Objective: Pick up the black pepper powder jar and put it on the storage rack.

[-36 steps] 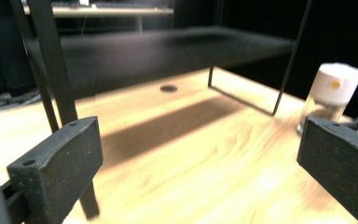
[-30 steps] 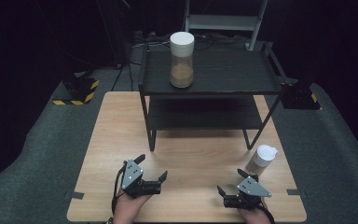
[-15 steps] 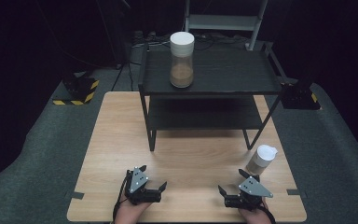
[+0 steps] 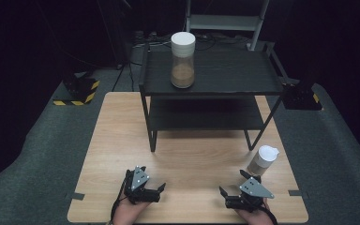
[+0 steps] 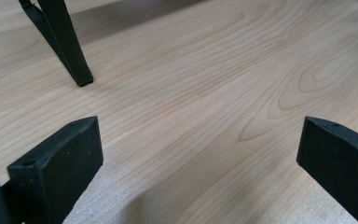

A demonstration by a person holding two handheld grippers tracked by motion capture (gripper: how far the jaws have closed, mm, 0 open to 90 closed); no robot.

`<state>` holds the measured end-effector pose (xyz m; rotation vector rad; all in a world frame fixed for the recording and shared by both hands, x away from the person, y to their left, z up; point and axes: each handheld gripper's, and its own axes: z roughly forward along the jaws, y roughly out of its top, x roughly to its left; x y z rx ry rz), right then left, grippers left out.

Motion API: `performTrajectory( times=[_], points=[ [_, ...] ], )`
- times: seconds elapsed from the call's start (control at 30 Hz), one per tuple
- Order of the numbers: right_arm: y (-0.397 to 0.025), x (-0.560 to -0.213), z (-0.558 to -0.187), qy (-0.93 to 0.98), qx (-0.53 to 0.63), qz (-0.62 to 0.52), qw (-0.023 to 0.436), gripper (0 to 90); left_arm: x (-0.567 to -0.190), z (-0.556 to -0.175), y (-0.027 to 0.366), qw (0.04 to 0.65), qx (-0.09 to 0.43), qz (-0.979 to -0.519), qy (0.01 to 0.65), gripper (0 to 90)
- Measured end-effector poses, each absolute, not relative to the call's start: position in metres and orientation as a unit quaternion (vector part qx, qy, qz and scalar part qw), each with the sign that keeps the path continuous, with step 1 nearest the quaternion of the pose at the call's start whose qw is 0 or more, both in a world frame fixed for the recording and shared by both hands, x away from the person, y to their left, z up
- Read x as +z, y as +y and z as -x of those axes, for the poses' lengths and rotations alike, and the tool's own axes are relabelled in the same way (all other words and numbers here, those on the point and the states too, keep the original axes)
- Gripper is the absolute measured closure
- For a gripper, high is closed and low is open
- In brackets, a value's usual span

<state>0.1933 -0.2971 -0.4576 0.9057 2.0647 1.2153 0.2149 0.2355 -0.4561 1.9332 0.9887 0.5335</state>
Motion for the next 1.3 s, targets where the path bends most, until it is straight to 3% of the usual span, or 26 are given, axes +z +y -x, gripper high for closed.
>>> performTrajectory(
  times=[1.3],
  points=[
    [-0.315, -0.454, -0.176, 0.732, 0.507, -0.328, 0.316, 0.1, -0.451, -0.214, 0.221, 0.401, 0.234, -0.812, 0.353, 0.9]
  ],
)
